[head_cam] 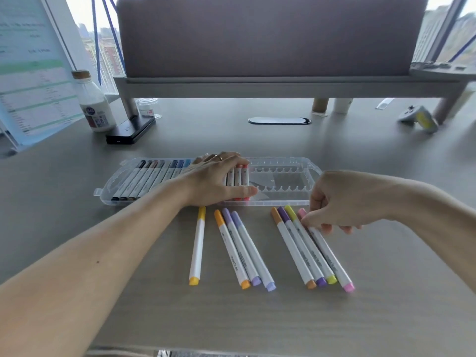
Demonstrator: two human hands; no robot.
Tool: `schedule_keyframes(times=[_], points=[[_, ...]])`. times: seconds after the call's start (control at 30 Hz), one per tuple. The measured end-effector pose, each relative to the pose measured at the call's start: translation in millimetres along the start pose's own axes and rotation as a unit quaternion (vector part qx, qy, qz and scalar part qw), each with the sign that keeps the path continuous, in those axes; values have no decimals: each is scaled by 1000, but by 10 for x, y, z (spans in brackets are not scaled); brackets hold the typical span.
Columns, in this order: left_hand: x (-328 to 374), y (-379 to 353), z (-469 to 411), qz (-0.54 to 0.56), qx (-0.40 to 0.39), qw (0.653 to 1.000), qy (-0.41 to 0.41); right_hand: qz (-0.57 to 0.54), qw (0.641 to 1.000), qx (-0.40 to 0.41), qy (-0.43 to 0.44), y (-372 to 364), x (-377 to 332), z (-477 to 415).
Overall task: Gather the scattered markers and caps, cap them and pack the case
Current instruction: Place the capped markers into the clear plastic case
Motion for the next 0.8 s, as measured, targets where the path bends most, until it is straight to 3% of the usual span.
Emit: schedule_keyframes(times=[0.37,0.57,0.67,0.8], points=[[-20,-8,-6,5,-1,1000,1,-19,999,33,17,-17,-88,-56],[-8,0,12,5,6,1000,1,-181,976,112,34,149,-163,-221],[-13,1,15,10,14,1000,-1,-291,945,143,52,214,-190,-370],[-10,-5,16,5,10,1000,1,-420,897,119,67,167,-219,-582]])
Point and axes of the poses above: each hand's wrist, its own z-axis away from the middle knuckle, its own y-axis out of the back of the hand, x = y × z, the point moved 2 cm from there along -z, towards the middle knuckle, and after that the axes turned 2 degrees about y, right-handed, at the moved point
